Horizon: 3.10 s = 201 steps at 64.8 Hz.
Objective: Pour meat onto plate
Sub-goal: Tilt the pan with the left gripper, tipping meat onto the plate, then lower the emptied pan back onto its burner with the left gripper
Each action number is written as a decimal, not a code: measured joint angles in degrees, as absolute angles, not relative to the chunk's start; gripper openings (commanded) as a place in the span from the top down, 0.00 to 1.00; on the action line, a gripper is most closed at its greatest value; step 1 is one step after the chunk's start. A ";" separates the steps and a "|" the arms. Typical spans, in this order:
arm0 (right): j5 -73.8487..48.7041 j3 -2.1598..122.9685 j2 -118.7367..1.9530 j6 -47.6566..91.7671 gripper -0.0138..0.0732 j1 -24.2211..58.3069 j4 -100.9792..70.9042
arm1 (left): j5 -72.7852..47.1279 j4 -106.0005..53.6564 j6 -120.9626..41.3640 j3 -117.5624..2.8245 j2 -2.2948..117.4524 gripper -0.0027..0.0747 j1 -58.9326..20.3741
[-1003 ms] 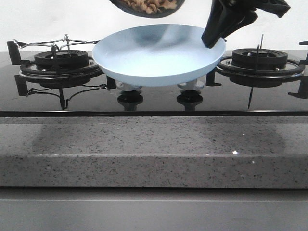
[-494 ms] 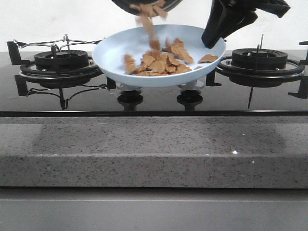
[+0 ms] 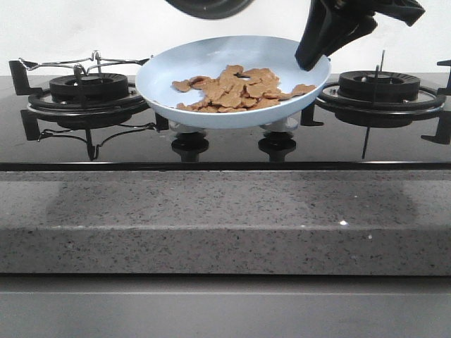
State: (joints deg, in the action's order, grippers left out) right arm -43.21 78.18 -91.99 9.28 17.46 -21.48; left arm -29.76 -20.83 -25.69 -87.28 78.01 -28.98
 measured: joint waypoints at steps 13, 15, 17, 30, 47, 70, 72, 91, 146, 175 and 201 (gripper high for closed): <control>-43.21 78.18 -91.99 9.28 0.91 17.46 -21.48 | -34.92 -47.78 -30.10 -86.06 78.16 0.99 -11.39; -43.21 78.18 -91.99 9.28 0.91 17.46 -21.48 | -36.49 -52.04 -31.47 -85.64 78.49 0.99 -7.68; -43.21 78.18 -91.99 9.28 0.91 17.46 -21.48 | -39.34 -58.50 -33.40 -85.19 79.34 0.99 -3.95; -43.21 78.18 -91.99 9.39 0.91 17.46 -21.48 | -51.87 -82.36 -38.26 -82.33 87.98 0.99 12.93; -43.21 78.18 -91.99 9.39 0.91 17.46 -21.48 | -54.77 -91.18 -37.85 -81.78 100.06 0.99 18.87; -43.21 78.18 -91.99 9.39 0.91 17.46 -21.48 | -54.55 -92.29 -34.92 -81.78 108.84 0.99 19.22; -43.21 78.18 -91.99 9.39 0.91 17.46 -21.48 | -54.33 -92.29 -34.91 -81.78 109.17 0.99 19.22; -43.21 78.18 -91.99 9.39 0.91 17.46 -21.48 | -51.50 -90.46 -34.19 -81.78 109.81 0.99 19.22; -43.21 78.18 -91.99 9.39 0.91 17.46 -21.48 | -64.00 -71.61 -33.44 -83.46 108.63 0.17 19.22; -43.21 78.18 -91.99 9.39 0.91 17.46 -21.48 | -68.50 -67.09 -33.11 -83.59 105.67 0.99 19.22; -43.21 78.18 -91.99 9.39 0.91 17.46 -21.48 | -66.57 -65.42 -36.73 -79.45 94.61 0.99 17.05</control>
State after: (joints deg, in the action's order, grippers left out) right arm -43.21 78.18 -91.99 9.39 17.46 -21.48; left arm -66.57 -65.42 -36.73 -79.45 94.61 17.05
